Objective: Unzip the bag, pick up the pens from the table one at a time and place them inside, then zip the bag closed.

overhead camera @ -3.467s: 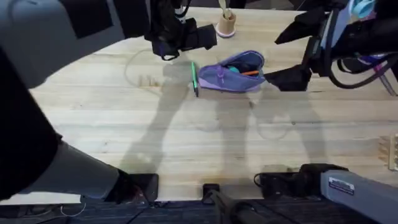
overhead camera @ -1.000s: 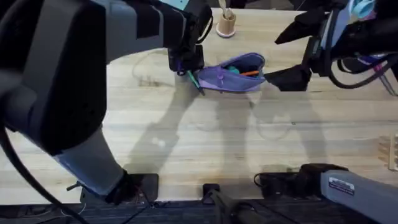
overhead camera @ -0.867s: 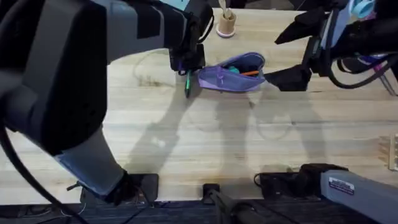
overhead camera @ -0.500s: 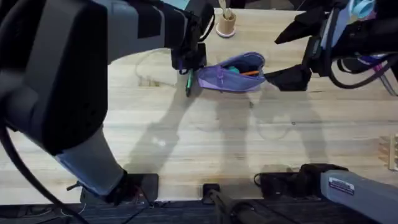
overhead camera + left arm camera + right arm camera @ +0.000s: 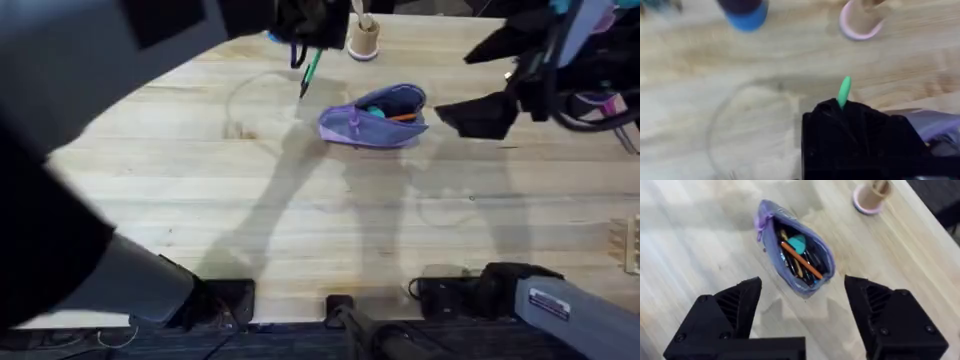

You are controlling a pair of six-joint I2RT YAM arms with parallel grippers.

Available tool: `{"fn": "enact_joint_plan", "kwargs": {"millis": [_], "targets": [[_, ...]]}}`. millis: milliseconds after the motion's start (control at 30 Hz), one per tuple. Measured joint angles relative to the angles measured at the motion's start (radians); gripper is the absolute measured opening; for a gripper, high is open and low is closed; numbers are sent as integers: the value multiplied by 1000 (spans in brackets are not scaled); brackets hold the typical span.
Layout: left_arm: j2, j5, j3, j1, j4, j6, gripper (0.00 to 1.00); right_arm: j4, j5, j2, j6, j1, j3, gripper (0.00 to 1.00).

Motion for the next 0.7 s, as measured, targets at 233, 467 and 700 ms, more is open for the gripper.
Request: {"fn": "enact_joint_plan", "kwargs": {"millis": [233, 467, 700], "targets": [[-97, 66, 4, -38, 84, 127, 44, -1, -1, -59, 152, -131, 0, 996], [-120, 271, 4, -82, 157, 357, 43, -3, -1, -93, 208, -243, 0, 996], [-118, 540, 4, -111, 164, 524, 43, -11, 0, -97, 220, -318, 0, 996]]}}
